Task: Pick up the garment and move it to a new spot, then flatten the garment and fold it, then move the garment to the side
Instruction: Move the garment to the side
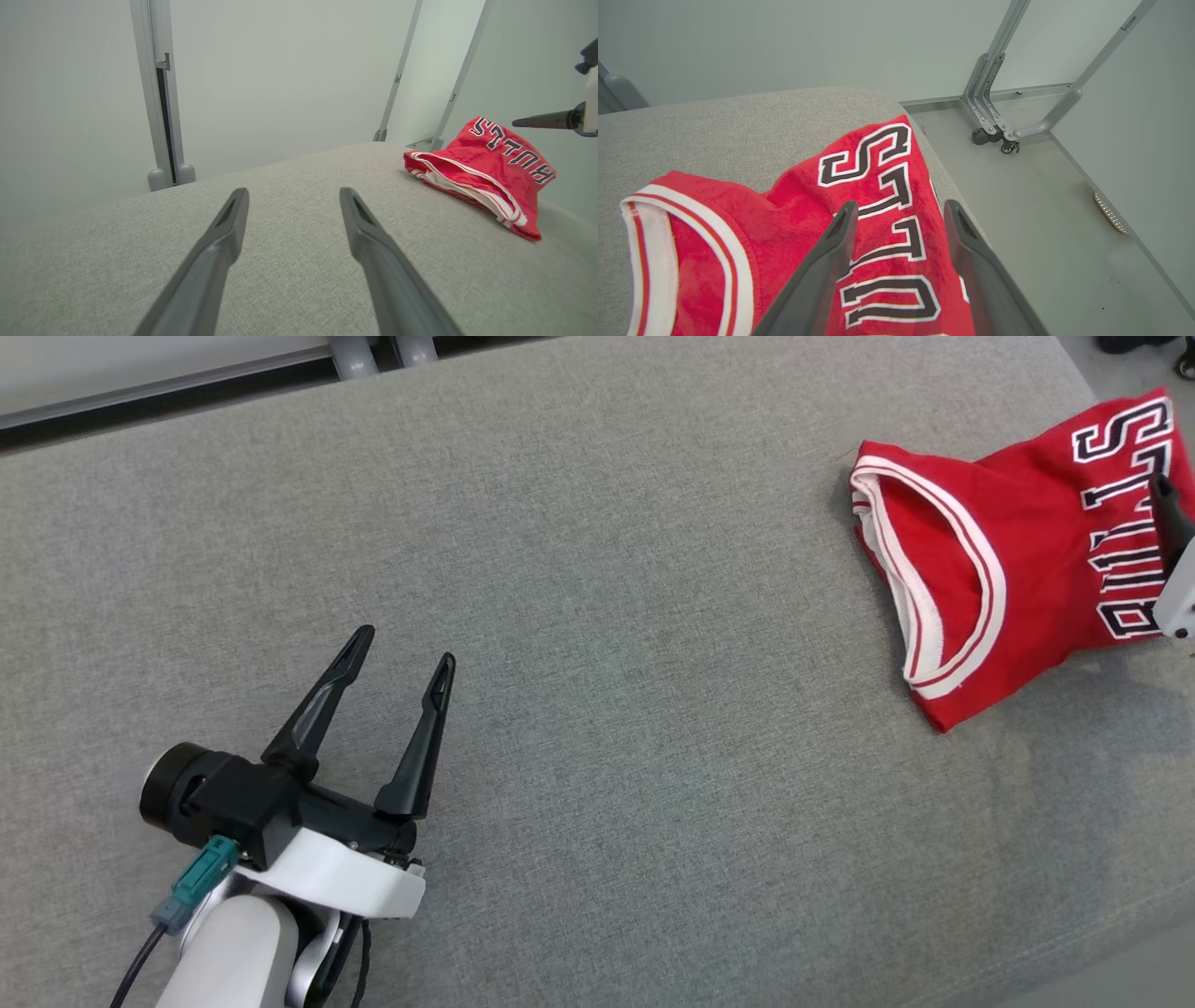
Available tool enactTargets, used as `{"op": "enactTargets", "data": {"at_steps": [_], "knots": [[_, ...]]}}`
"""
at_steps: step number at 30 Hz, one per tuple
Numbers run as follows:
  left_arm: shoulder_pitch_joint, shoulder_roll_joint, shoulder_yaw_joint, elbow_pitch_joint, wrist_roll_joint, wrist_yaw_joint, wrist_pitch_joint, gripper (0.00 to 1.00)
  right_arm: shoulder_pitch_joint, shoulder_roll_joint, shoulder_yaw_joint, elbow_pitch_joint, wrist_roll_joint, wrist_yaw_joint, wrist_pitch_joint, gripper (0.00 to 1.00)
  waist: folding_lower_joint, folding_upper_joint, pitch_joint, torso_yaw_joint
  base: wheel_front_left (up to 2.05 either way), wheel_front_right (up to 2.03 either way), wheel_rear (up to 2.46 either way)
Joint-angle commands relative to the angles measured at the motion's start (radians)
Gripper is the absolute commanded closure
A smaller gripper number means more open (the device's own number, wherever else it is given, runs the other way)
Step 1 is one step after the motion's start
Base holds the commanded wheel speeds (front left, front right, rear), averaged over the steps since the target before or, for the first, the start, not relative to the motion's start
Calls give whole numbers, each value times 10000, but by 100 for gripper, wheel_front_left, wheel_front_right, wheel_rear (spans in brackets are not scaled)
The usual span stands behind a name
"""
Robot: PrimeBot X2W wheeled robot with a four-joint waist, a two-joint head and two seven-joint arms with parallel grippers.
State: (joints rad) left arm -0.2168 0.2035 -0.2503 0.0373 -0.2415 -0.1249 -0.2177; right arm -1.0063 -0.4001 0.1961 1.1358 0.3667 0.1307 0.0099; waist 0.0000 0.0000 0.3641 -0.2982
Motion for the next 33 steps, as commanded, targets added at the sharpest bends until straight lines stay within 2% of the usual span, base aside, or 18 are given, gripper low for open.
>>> {"op": "enactTargets", "data": {"at_steps": [1, 3, 7, 14, 21, 27, 31, 33], "knots": [[-164, 11, 29, 43, -75, 37, -68, 0, -66, -12, -101, 128, -127, 2, -193, 0, 0, 0, -164, 77, 0, 0, 0], [-96, -71, 25, 126, -117, 75, -135, 0, -101, -121, -232, 364, -414, 2, -465, 0, 0, 0, -411, 171, 0, 0, 0], [161, -143, 155, 313, -258, 196, -263, 0, 7, 107, -393, 456, -766, 3, -1044, 0, 0, 0, -1010, 372, 0, 0, 0], [723, -256, 682, 504, -489, 545, -423, 0, 791, 674, -393, -552, -474, 2, -2017, 0, 0, 0, -2355, 757, 0, 0, 0], [1411, -88, 1413, 340, -622, 1011, -463, 0, 2488, 787, -266, -2645, -125, 3, -2310, 0, 0, 0, -3545, 1254, 0, 0, 0], [1954, -162, 1769, 288, -889, 1349, -446, 0, 4669, 844, -781, -5074, -291, 3, -2389, 0, 0, 0, -3996, 1808, 0, 0, 0], [2263, -240, 1804, 464, -980, 1378, -453, 0, 6266, 1222, -1328, -6784, -413, 3, -2381, 0, 0, 0, -4154, 2160, 0, 0, 0], [2317, -241, 1801, 544, -980, 1365, -457, 0, 6617, 1354, -1431, -7143, -353, 3, -2384, 0, 0, 0, -4179, 2228, 0, 0, 0]]}}
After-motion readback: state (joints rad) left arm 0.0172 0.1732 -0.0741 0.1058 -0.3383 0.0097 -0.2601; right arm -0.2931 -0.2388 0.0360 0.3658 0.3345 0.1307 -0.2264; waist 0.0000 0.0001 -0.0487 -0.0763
